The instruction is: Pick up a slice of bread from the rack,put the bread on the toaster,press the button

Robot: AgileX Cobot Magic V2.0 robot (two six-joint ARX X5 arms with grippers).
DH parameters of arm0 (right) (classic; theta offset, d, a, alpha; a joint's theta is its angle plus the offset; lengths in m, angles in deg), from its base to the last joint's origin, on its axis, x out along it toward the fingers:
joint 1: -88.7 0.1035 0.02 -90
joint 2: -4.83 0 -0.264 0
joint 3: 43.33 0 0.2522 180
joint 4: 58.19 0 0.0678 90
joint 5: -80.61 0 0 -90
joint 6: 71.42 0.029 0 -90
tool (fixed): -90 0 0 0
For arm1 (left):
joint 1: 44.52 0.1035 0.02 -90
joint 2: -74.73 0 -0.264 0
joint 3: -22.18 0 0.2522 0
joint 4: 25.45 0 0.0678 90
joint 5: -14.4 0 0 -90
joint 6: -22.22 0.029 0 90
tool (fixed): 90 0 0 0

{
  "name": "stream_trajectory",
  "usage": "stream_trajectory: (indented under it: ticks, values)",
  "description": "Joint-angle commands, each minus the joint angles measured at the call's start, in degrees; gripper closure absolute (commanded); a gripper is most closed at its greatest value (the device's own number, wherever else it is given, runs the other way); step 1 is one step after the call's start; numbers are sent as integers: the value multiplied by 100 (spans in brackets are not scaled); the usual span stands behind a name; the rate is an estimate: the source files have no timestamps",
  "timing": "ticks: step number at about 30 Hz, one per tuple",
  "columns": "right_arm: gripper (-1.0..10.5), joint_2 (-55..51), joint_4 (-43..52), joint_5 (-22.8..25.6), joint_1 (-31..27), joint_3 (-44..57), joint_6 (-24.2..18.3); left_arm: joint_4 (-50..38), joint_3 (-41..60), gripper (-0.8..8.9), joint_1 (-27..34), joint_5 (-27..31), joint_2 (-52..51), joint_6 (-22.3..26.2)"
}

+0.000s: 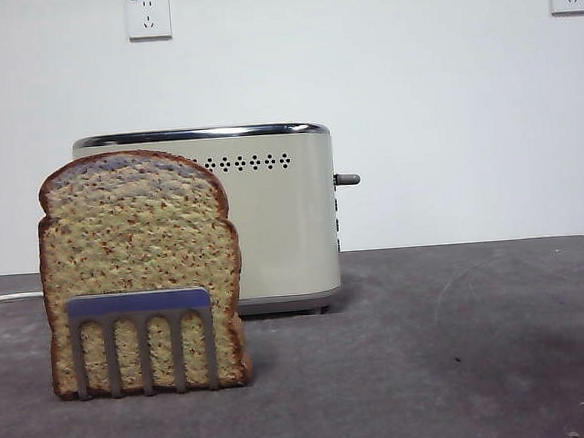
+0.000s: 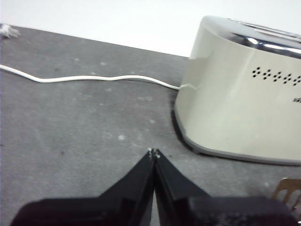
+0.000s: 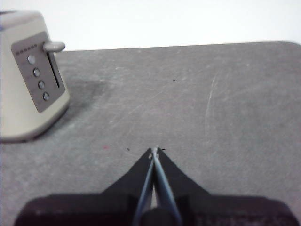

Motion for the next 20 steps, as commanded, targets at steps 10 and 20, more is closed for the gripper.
stream_trajectory:
  ticks: [10, 20]
  values:
    - [958, 17, -55, -459, 11, -136, 2190, -33, -9, 821, 9, -590, -11, -675]
    - [959, 680, -59, -479, 13, -1327, 2159, 251, -1082, 821, 9, -824, 127, -660]
